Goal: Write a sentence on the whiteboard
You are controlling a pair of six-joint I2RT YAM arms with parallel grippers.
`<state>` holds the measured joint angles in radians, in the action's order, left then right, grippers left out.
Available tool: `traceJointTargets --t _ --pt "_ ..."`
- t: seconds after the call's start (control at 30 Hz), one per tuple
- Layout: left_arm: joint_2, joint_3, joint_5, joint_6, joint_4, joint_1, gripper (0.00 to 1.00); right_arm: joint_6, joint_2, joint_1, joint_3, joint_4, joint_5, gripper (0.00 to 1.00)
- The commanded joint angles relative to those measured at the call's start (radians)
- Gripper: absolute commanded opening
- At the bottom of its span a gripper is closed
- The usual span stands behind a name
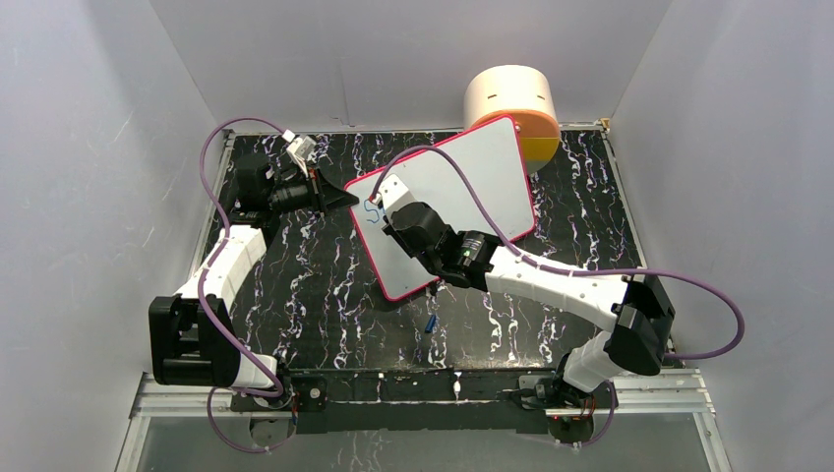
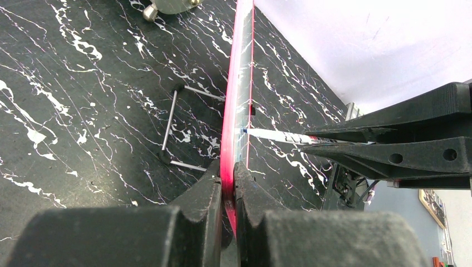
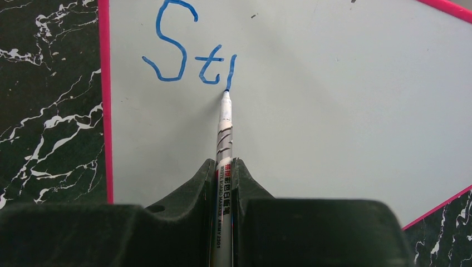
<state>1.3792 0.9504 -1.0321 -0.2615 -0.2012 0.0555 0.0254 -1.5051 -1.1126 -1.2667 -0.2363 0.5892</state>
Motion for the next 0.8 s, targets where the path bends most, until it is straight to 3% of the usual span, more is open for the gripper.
traceJointTargets --t 0.0,0.77 --pt "0.026 -0.004 0.005 0.080 0.069 0.037 0.00 -0.013 0.032 0.006 -0.003 0.032 -0.005 0.00" --pt "0.030 -0.006 0.004 0.082 0.069 0.041 0.00 0.035 0.026 0.026 0.000 0.133 0.018 0.00"
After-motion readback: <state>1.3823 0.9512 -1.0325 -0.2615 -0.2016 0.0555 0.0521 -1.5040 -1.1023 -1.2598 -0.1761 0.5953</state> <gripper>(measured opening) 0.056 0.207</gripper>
